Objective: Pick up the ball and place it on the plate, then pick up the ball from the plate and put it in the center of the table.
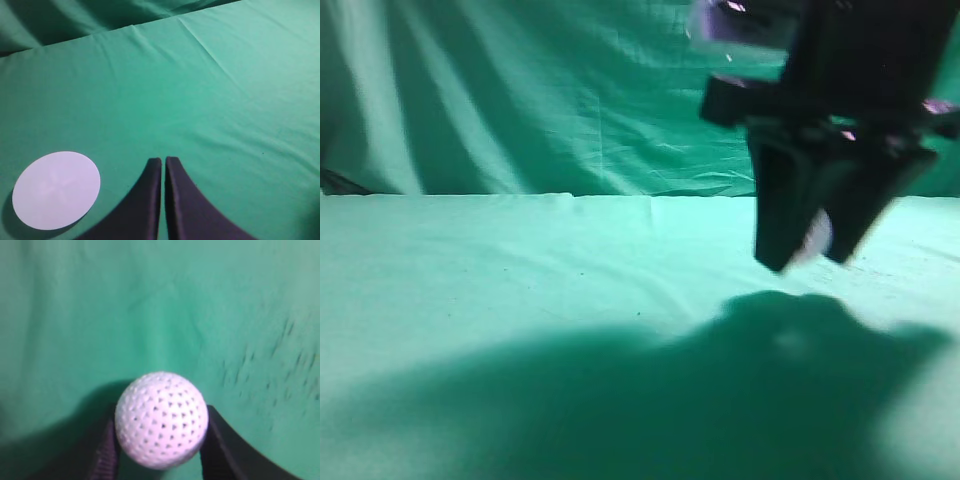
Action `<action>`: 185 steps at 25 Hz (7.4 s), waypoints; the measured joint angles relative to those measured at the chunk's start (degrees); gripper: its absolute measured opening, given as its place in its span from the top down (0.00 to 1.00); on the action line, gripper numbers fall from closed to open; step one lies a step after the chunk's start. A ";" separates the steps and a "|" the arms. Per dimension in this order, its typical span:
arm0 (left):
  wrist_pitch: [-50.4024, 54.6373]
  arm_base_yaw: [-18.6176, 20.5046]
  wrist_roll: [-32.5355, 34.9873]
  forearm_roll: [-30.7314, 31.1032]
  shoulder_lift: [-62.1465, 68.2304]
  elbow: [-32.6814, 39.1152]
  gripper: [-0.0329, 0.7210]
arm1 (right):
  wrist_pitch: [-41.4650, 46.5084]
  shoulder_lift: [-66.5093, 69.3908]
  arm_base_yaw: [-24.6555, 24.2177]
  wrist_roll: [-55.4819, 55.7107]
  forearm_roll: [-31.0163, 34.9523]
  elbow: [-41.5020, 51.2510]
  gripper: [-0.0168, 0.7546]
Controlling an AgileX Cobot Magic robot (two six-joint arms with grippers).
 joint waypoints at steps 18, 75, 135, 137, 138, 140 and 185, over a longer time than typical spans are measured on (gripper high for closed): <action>1.11 0.00 0.00 -0.52 -7.63 5.19 0.96 | 15.71 20.01 0.00 -11.49 8.26 -42.90 0.57; 0.10 -6.91 0.00 -4.75 -9.29 6.24 0.96 | 36.06 -29.28 3.74 -0.22 -4.65 -35.90 0.90; -7.50 -6.91 0.00 -6.18 -13.11 18.88 0.96 | -11.04 -86.19 -13.11 2.80 -2.60 38.93 0.90; -7.50 -6.91 0.00 -6.18 -13.11 18.88 0.96 | -13.25 -89.16 -19.05 2.80 -2.60 42.21 0.90; -7.50 -6.91 0.00 -6.18 -13.11 18.88 0.96 | -14.31 -90.74 -22.15 2.80 -2.60 43.82 0.90; -7.50 -6.91 0.00 -6.18 -13.11 18.88 0.96 | -17.18 -93.28 -26.90 2.80 -2.20 47.51 0.90; -7.90 -3.03 0.00 -4.41 -19.56 20.63 0.96 | -12.06 -96.41 -32.98 0.62 -2.12 52.76 0.90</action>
